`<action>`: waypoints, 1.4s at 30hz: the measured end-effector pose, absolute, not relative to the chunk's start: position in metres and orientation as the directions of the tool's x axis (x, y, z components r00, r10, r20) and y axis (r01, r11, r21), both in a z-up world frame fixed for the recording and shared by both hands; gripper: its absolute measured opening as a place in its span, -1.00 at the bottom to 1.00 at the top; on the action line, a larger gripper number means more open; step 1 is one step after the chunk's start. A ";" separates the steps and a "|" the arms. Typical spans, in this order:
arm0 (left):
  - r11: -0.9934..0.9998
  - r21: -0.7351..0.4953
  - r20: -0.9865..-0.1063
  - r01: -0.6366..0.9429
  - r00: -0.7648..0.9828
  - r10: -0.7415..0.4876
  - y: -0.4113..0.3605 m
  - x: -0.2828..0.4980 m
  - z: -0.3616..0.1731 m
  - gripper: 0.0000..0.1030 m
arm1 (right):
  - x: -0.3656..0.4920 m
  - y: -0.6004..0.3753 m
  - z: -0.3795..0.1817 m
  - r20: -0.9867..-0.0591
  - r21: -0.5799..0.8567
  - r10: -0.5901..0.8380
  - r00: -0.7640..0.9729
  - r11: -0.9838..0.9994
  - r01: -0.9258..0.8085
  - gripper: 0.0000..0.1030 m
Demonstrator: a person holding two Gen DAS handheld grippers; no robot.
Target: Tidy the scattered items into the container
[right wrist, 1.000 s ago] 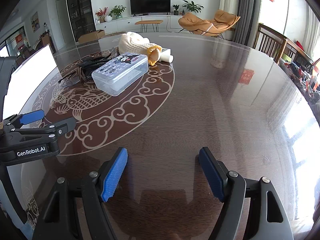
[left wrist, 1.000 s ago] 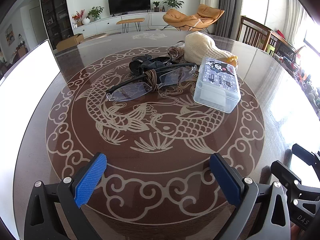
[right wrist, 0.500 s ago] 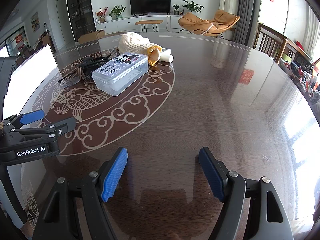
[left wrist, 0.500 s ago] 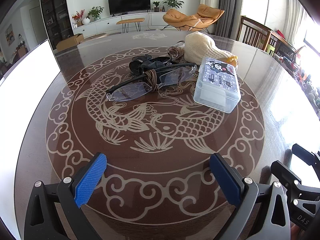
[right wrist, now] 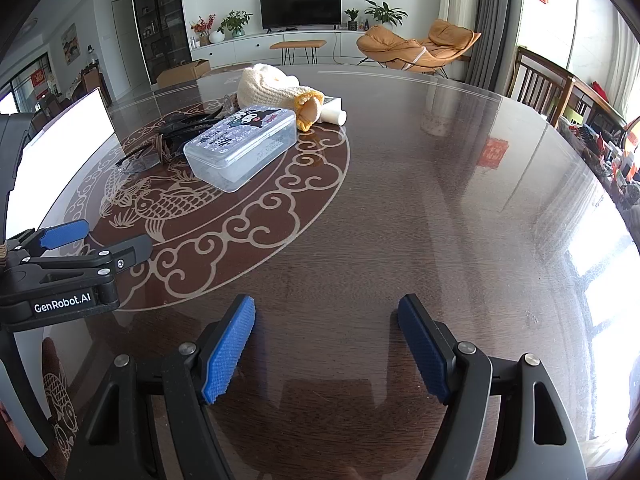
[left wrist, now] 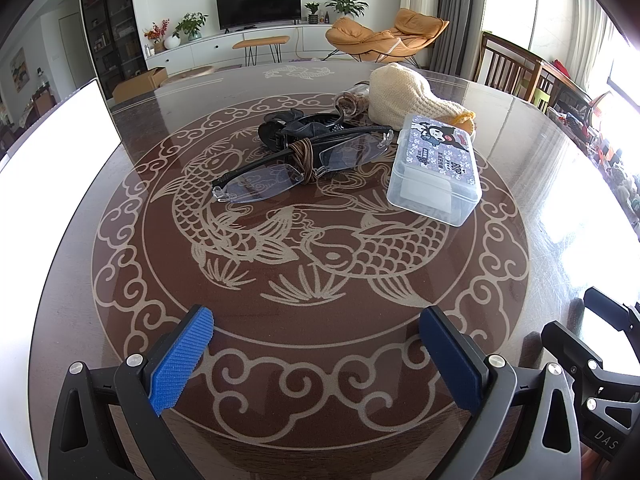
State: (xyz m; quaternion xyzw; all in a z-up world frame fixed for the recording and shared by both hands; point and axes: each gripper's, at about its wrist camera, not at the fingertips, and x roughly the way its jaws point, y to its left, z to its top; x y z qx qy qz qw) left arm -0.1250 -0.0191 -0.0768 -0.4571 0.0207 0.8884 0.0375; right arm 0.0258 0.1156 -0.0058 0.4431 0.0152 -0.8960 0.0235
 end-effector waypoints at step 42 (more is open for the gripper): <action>-0.996 -0.023 -0.815 -0.082 -0.576 0.066 -0.031 -0.113 -0.073 1.00 | 0.026 0.115 -0.006 -0.795 -0.003 -0.032 -0.605 -0.998 0.057 0.48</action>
